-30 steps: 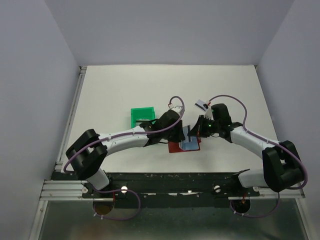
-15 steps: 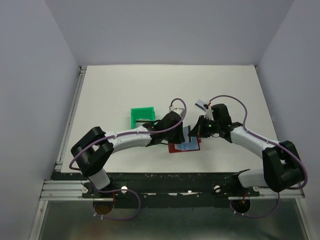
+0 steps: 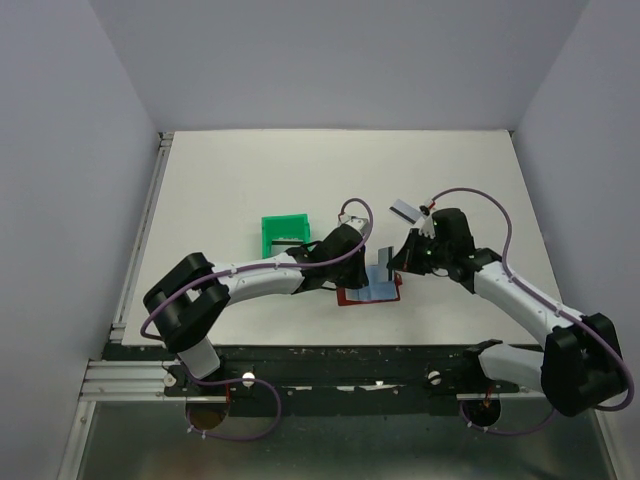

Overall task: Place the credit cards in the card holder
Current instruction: Insert the credit card into the card holder.

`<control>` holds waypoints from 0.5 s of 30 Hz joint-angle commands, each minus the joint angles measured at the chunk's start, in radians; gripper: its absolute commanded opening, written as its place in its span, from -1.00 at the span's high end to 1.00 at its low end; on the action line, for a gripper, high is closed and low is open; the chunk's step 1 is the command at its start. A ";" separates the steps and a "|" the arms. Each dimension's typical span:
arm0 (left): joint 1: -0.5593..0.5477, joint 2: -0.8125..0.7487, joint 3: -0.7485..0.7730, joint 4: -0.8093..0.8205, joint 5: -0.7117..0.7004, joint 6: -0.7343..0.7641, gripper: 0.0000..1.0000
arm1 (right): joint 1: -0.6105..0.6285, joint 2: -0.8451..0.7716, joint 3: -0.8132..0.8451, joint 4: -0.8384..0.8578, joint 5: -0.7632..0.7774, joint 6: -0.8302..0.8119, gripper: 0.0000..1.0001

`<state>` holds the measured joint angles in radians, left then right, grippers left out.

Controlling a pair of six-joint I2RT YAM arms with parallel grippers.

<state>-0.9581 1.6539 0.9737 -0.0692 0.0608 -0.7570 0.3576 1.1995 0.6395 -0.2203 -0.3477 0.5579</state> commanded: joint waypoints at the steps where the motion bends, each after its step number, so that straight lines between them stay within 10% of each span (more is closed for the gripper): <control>1: -0.008 0.020 -0.007 0.017 0.010 -0.010 0.78 | -0.006 -0.038 0.034 -0.076 0.012 -0.026 0.99; 15: -0.007 0.026 0.003 0.022 0.016 -0.005 0.78 | -0.006 -0.064 0.015 -0.054 -0.077 0.022 0.99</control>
<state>-0.9581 1.6650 0.9737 -0.0669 0.0616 -0.7597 0.3576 1.1423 0.6479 -0.2600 -0.3691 0.5537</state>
